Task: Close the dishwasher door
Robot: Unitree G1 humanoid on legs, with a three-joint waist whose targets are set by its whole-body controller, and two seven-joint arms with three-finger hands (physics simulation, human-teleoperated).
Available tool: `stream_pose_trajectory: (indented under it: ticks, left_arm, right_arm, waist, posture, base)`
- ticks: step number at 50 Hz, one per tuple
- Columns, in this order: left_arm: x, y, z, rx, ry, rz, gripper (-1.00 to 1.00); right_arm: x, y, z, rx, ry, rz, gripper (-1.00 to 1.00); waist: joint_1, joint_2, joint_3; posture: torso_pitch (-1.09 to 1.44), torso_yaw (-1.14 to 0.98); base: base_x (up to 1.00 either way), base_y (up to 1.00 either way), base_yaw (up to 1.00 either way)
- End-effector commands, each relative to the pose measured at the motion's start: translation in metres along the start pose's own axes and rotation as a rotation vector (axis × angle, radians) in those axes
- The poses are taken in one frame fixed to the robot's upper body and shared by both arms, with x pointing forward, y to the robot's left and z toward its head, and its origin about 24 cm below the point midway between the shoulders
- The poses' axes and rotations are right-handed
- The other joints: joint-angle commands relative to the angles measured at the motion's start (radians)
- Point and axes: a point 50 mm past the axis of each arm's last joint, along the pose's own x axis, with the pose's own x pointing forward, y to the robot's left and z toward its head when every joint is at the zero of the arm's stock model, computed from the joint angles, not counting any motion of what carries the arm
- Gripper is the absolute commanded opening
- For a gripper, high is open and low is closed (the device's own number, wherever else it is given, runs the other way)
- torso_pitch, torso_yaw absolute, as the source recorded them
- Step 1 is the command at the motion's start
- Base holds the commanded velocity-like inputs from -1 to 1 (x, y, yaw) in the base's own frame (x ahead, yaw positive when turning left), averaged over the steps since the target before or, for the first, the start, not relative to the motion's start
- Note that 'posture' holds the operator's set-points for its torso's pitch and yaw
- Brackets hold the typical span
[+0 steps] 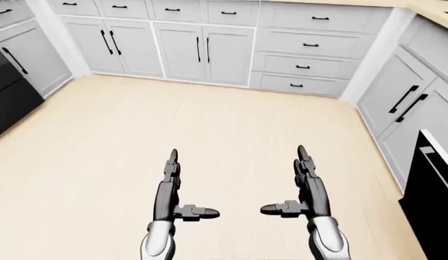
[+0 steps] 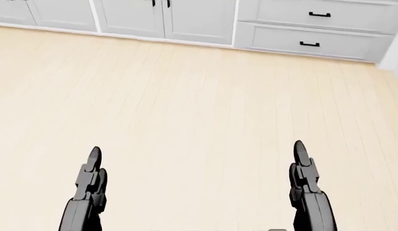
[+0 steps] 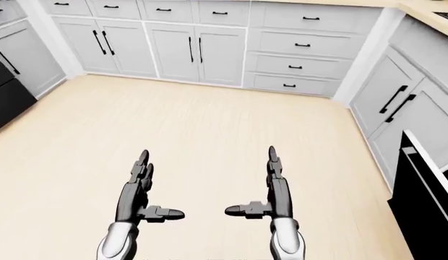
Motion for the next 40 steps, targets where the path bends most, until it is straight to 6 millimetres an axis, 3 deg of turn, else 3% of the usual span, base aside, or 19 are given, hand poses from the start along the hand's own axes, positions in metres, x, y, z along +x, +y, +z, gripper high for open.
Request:
stream_pose_trajectory:
  ticks: [1, 8, 9, 11, 14, 16, 19, 21, 23, 24, 25, 26, 31, 40]
  left_arm:
    - [0.0040, -0.0023, 0.0202, -0.001, -0.107, -0.009, 1.00]
    - [0.0044, -0.0028, 0.0198, 0.000, -0.106, -0.009, 1.00]
    - [0.0044, -0.0030, 0.0197, 0.000, -0.105, -0.010, 1.00]
    - [0.0045, -0.0033, 0.0192, 0.001, -0.105, -0.011, 1.00]
    - [0.0046, -0.0036, 0.0190, 0.001, -0.105, -0.011, 1.00]
    - [0.0050, -0.0039, 0.0182, 0.002, -0.103, -0.012, 1.00]
    - [0.0051, -0.0032, 0.0188, 0.001, -0.104, -0.010, 1.00]
    - [0.0051, -0.0028, 0.0194, 0.000, -0.105, -0.009, 1.00]
    - [0.0051, -0.0026, 0.0197, 0.000, -0.106, -0.008, 1.00]
    - [0.0050, -0.0025, 0.0197, 0.000, -0.107, -0.008, 1.00]
    - [0.0049, -0.0024, 0.0200, -0.001, -0.107, -0.008, 1.00]
    - [0.0048, -0.0022, 0.0201, -0.001, -0.107, -0.008, 1.00]
    - [0.0046, -0.0021, 0.0203, -0.001, -0.107, -0.008, 1.00]
    - [0.0037, -0.0019, 0.0207, -0.001, -0.108, -0.008, 1.00]
  right_arm:
    - [0.0024, -0.0020, 0.0176, -0.004, -0.096, -0.007, 1.00]
    - [0.0030, -0.0023, 0.0167, -0.007, -0.096, -0.008, 1.00]
    - [0.0030, -0.0021, 0.0168, -0.008, -0.095, -0.009, 1.00]
    - [0.0036, -0.0020, 0.0164, -0.007, -0.093, -0.009, 1.00]
    - [0.0035, -0.0022, 0.0161, -0.005, -0.092, -0.009, 1.00]
    - [0.0039, -0.0025, 0.0154, -0.005, -0.090, -0.010, 1.00]
    - [0.0034, -0.0023, 0.0157, -0.006, -0.090, -0.009, 1.00]
    - [0.0034, -0.0026, 0.0156, -0.005, -0.090, -0.010, 1.00]
    - [0.0031, -0.0027, 0.0158, -0.006, -0.091, -0.010, 1.00]
    - [0.0031, -0.0027, 0.0159, -0.005, -0.090, -0.010, 1.00]
    - [0.0030, -0.0026, 0.0158, -0.005, -0.090, -0.010, 1.00]
    - [0.0029, -0.0027, 0.0154, -0.005, -0.090, -0.010, 1.00]
    - [0.0027, -0.0025, 0.0154, -0.007, -0.090, -0.010, 1.00]
    - [0.0020, -0.0028, 0.0157, -0.006, -0.090, -0.010, 1.00]
  waist:
    - [0.001, 0.002, -0.019]
    - [0.010, -0.004, -0.029]
    - [0.010, 0.002, -0.046]
    - [0.017, 0.019, -0.021]
    - [0.022, 0.050, -0.022]
    - [0.026, 0.053, -0.019]
    - [0.032, 0.031, -0.010]
    - [0.034, 0.004, -0.005]
    - [0.031, -0.056, -0.015]
    - [0.022, -0.112, -0.030]
    - [0.017, -0.059, -0.015]
    - [0.017, -0.068, -0.013]
    - [0.010, -0.030, -0.008]
    - [0.017, -0.008, -0.005]
  posture:
    - [0.00, 0.00]
    - [0.00, 0.00]
    - [0.00, 0.00]
    - [0.00, 0.00]
    - [0.00, 0.00]
    - [0.00, 0.00]
    - [0.00, 0.00]
    - [0.00, 0.00]
    - [0.00, 0.00]
    - [0.00, 0.00]
    - [0.00, 0.00]
    - [0.00, 0.00]
    - [0.00, 0.00]
    - [0.00, 0.00]
  base:
    - [0.00, 0.00, 0.00]
    - [0.00, 0.00, 0.00]
    - [0.00, -0.08, 0.00]
    - [0.00, -0.27, 0.00]
    - [0.00, -0.43, 0.00]
    - [0.00, -0.49, 0.00]
    - [0.00, -0.49, 0.00]
    - [0.00, -0.47, 0.00]
    - [0.00, -0.45, 0.00]
    - [0.00, -0.38, 0.00]
    - [0.00, -0.35, 0.00]
    - [0.00, -0.34, 0.00]
    - [0.00, -0.28, 0.00]
    - [0.00, -0.18, 0.00]
